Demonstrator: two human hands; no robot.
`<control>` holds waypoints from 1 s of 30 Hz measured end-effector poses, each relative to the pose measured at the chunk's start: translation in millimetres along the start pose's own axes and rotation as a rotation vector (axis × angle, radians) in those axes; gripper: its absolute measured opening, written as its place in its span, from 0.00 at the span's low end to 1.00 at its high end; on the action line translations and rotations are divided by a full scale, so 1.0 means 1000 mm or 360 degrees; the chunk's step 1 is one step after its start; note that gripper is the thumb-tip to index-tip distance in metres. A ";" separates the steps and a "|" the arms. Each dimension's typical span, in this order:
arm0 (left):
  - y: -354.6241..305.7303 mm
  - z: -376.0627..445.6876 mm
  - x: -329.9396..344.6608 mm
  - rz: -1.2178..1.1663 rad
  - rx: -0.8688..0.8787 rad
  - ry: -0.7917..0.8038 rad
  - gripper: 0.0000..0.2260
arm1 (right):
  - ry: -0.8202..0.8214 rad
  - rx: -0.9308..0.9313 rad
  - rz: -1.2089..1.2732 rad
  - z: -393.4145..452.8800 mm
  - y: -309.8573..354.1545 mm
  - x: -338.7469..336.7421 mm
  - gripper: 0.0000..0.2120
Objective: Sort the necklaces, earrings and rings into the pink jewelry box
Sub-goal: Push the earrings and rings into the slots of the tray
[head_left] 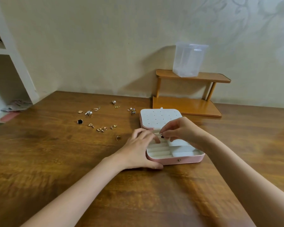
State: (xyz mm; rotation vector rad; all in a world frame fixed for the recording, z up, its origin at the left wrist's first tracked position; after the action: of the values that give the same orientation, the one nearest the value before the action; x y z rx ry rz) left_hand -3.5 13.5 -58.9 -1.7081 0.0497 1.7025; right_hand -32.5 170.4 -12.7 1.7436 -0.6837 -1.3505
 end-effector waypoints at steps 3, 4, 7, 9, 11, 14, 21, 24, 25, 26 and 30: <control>0.000 0.004 0.004 -0.0037 -0.0011 -0.0076 0.32 | -0.0021 0.0161 -0.0145 0.002 -0.004 0.001 0.04; 0.000 0.005 0.004 -0.0067 -0.0015 -0.0100 0.34 | -0.0034 0.0214 -0.0154 0.003 -0.005 0.001 0.04; 0.005 0.006 0.003 -0.0200 -0.0105 -0.0104 0.40 | -0.0039 0.0311 -0.0187 0.005 -0.004 0.000 0.04; 0.006 0.005 0.002 -0.0202 -0.0113 -0.0098 0.41 | -0.0008 0.0370 -0.0235 0.007 -0.001 0.002 0.04; 0.005 0.004 0.003 -0.0170 -0.0051 -0.0125 0.39 | 0.0010 0.0420 -0.0312 0.009 0.001 0.005 0.05; 0.006 0.003 0.004 -0.0174 -0.0017 -0.0145 0.37 | -0.0030 0.0455 -0.0430 0.010 0.004 0.013 0.08; 0.004 0.001 0.003 -0.0180 -0.0036 -0.0139 0.36 | -0.0061 0.0461 -0.0627 0.010 0.007 0.022 0.09; 0.001 -0.001 0.003 -0.0169 -0.0030 -0.0132 0.36 | -0.0036 0.0450 -0.0699 0.012 0.008 0.022 0.10; 0.002 -0.001 0.004 -0.0179 -0.0024 -0.0130 0.36 | -0.0041 0.0427 -0.0729 0.012 0.008 0.022 0.10; 0.003 0.000 0.004 -0.0191 -0.0016 -0.0129 0.36 | -0.0057 0.0397 -0.0744 0.011 0.008 0.021 0.10; 0.007 0.000 0.002 -0.0247 0.0035 -0.0065 0.38 | -0.0086 0.0348 -0.0670 0.008 0.010 0.016 0.08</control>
State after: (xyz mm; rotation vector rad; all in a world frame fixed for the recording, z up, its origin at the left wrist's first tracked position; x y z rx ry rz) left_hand -7.0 9.3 -64.1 -1.6171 -0.0804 1.6155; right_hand -34.8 150.3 -12.9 2.1171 -0.5255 -1.6585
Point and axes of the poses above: each hand's wrist, its own z-axis towards the middle knuckle, its own x-axis out of the palm, y = z × x, the point moved 3 cm from there along z, towards the middle knuckle
